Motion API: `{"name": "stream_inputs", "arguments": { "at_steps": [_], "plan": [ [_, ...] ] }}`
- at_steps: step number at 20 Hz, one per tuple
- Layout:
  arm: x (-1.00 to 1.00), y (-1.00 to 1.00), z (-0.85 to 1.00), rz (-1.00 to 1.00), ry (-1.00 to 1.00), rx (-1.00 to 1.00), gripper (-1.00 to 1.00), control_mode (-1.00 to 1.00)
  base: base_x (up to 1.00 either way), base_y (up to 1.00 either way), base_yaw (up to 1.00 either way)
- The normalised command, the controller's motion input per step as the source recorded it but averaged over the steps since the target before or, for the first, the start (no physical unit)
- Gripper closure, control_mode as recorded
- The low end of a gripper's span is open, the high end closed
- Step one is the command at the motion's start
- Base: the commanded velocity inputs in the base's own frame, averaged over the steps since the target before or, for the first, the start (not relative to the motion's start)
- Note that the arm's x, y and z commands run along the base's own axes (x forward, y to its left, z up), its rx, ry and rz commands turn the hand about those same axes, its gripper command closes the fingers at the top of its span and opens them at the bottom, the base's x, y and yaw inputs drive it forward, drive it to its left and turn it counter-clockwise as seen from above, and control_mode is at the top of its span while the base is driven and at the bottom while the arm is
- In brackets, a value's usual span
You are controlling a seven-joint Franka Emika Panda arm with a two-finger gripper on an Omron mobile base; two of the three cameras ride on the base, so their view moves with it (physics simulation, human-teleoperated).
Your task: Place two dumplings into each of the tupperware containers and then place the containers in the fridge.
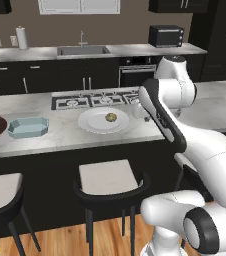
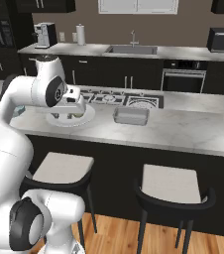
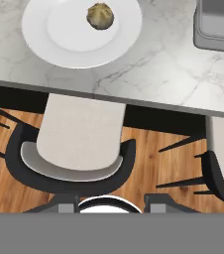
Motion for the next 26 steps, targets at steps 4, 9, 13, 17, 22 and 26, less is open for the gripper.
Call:
{"name": "stream_inputs", "arguments": {
  "at_steps": [4,9,13,17,22,26],
  "plan": [
    [-0.31,0.0,0.0,0.0,-0.02,0.0,-1.0,-1.0,0.0,0.0,0.0],
    [-0.53,0.0,-0.02,0.0,-0.08,0.0,-1.0,-1.0,0.0,0.0,0.0],
    [-0.52,0.0,-0.19,0.0,-0.03,0.0,-1.0,-1.0,0.0,0.0,0.0],
    [-0.43,0.0,-0.25,0.0,0.0,0.0,-1.0,-1.0,0.0,0.0,0.0],
    [-0.39,0.0,-0.29,0.0,0.0,0.0,-1.0,-1.0,0.0,0.0,0.0],
    [-0.3,0.0,-0.21,0.0,0.0,0.0,-1.0,-1.0,0.0,0.0,0.0]
  ]
}}
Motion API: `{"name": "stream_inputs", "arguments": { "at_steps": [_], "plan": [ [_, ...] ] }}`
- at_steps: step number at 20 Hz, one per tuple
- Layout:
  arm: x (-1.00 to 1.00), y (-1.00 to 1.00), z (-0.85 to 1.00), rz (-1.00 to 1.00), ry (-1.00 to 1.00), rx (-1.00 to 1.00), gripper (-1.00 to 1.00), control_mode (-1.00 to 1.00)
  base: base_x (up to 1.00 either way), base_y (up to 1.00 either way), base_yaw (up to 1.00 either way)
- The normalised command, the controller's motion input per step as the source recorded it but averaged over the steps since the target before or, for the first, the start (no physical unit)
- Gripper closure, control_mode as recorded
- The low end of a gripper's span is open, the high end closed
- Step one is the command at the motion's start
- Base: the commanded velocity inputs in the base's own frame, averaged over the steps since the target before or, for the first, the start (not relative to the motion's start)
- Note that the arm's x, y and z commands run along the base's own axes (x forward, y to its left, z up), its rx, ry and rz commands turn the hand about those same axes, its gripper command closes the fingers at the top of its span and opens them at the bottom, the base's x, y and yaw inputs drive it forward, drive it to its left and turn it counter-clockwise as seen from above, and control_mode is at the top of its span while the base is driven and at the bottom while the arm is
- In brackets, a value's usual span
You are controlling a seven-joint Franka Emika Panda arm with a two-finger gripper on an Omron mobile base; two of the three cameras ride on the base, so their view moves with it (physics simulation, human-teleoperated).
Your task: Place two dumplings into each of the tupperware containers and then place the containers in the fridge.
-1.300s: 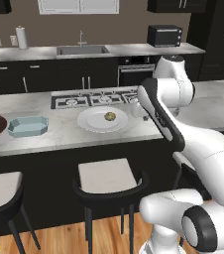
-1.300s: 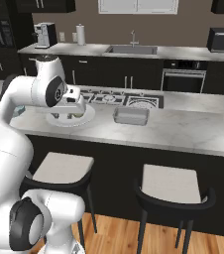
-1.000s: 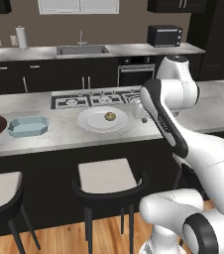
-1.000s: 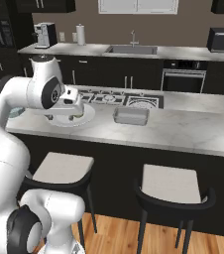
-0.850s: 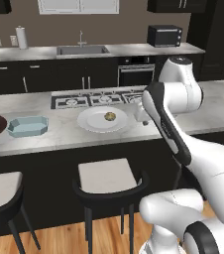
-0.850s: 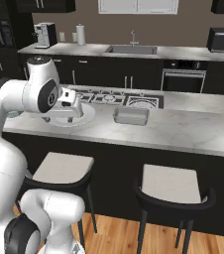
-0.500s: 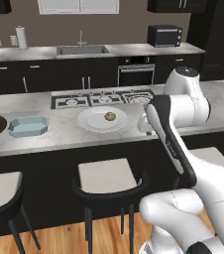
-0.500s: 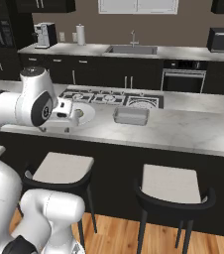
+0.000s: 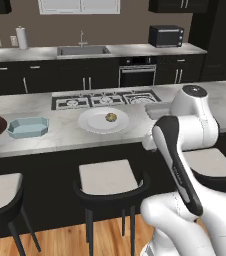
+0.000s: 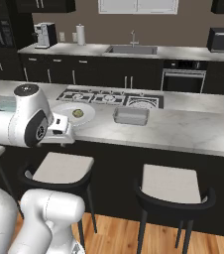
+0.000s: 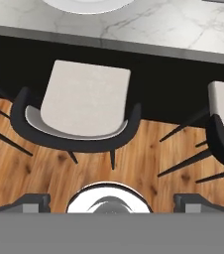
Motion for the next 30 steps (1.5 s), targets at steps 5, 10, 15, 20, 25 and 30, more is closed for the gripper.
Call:
{"name": "stream_inputs", "arguments": {
  "at_steps": [5,10,15,20,25,30],
  "plan": [
    [-0.11,0.0,-0.03,0.0,0.0,0.0,-1.0,-1.0,0.0,0.0,0.0],
    [0.0,0.0,0.0,0.0,0.0,0.0,-1.0,1.0,-0.08,0.07,0.0],
    [0.0,0.0,0.0,0.0,0.0,0.0,-1.0,1.0,-0.22,0.34,0.0],
    [0.0,0.0,0.0,0.0,0.0,0.0,-1.0,1.0,-0.25,0.36,0.0],
    [0.0,0.0,0.0,0.0,0.0,0.0,-1.0,1.0,-0.14,0.51,-0.02],
    [0.0,0.0,0.0,0.0,0.0,0.0,-1.0,1.0,-0.07,0.52,-0.03]
  ]
}}
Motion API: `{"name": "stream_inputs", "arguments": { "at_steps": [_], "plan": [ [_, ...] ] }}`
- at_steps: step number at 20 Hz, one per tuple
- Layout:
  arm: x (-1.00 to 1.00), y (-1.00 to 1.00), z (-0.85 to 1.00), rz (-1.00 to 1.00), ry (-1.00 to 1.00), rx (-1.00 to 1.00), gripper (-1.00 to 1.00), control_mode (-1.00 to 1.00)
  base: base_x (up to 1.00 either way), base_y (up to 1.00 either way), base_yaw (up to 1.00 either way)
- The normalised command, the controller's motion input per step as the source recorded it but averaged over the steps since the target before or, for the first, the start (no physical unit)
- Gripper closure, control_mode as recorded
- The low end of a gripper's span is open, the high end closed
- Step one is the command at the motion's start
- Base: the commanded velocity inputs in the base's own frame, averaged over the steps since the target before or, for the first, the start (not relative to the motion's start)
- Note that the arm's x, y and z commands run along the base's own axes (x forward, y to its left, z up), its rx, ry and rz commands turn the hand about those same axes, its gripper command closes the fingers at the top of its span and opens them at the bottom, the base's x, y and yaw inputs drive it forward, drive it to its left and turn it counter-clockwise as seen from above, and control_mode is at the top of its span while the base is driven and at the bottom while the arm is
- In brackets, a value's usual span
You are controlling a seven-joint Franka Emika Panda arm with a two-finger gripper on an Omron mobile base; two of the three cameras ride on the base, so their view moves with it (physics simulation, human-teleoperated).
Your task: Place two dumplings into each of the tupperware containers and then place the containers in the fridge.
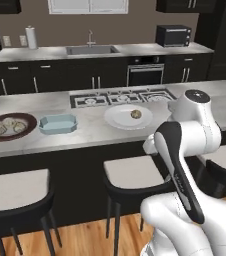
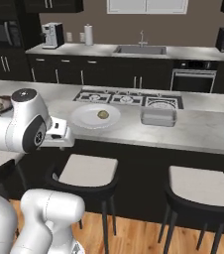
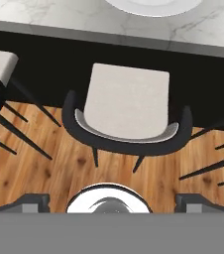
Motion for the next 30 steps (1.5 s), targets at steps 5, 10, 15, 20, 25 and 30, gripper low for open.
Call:
{"name": "stream_inputs", "arguments": {
  "at_steps": [5,10,15,20,25,30],
  "plan": [
    [0.0,0.0,0.0,0.0,0.0,0.0,-1.0,1.0,0.0,0.5,-0.02],
    [0.0,0.0,0.0,0.0,0.0,0.0,-1.0,1.0,0.01,0.58,-0.03],
    [0.0,0.0,0.0,0.0,0.0,0.0,-1.0,1.0,0.18,0.41,-0.03],
    [0.0,0.0,0.0,0.0,0.0,0.0,-1.0,1.0,0.39,0.41,-0.02],
    [0.0,0.0,0.0,0.0,0.0,0.0,-1.0,1.0,0.35,0.39,-0.05],
    [0.0,0.0,0.0,0.0,0.0,0.0,-1.0,1.0,0.16,0.35,-0.03]
  ]
}}
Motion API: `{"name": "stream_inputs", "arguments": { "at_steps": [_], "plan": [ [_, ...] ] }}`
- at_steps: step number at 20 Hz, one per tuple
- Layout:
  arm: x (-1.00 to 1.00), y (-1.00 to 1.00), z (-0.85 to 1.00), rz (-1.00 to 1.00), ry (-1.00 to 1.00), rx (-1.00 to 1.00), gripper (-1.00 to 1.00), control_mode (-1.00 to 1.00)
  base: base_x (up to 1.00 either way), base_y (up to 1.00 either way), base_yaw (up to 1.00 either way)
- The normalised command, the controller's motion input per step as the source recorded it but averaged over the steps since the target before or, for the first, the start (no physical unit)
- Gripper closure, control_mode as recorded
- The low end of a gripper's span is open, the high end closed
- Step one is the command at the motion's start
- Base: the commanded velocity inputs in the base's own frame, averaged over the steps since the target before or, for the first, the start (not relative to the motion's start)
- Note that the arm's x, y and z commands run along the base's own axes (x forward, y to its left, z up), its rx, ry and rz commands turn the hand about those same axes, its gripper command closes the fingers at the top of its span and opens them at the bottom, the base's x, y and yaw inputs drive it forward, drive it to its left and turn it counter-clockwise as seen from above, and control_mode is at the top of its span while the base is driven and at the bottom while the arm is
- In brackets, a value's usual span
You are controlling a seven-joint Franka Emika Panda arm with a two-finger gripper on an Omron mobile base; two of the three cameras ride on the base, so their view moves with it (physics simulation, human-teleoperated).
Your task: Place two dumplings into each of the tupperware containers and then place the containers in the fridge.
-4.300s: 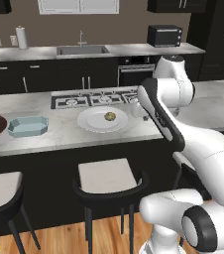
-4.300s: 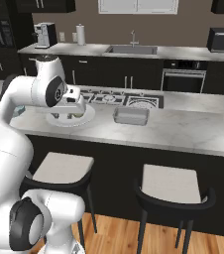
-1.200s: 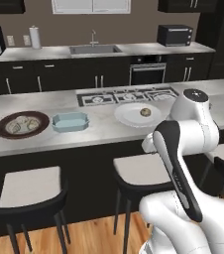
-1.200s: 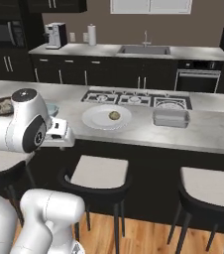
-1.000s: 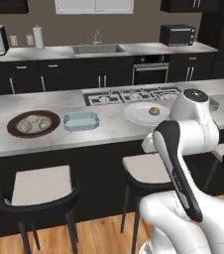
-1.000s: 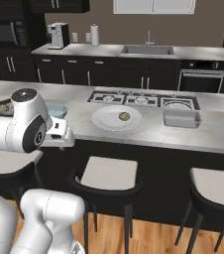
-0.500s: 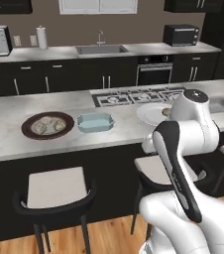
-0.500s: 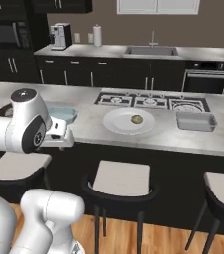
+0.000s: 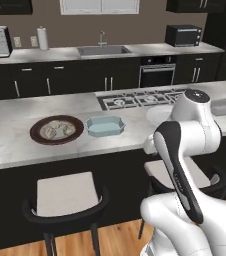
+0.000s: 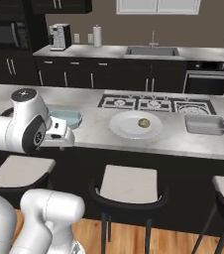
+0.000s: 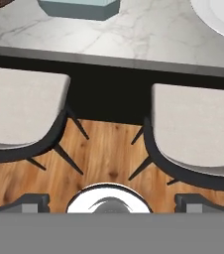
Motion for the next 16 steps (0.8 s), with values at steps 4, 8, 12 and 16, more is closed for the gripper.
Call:
{"name": "stream_inputs", "arguments": {
  "at_steps": [4,8,12,16],
  "plan": [
    [0.0,0.0,0.0,0.0,0.0,0.0,-1.0,1.0,0.24,0.42,-0.03],
    [0.0,0.0,0.0,0.0,0.0,0.0,-1.0,1.0,0.28,0.37,-0.01],
    [0.0,0.0,0.0,0.0,0.0,0.0,-1.0,1.0,0.22,0.31,0.0],
    [0.24,0.26,0.0,0.0,0.04,0.0,-1.0,-1.0,0.07,0.09,0.0]
  ]
}}
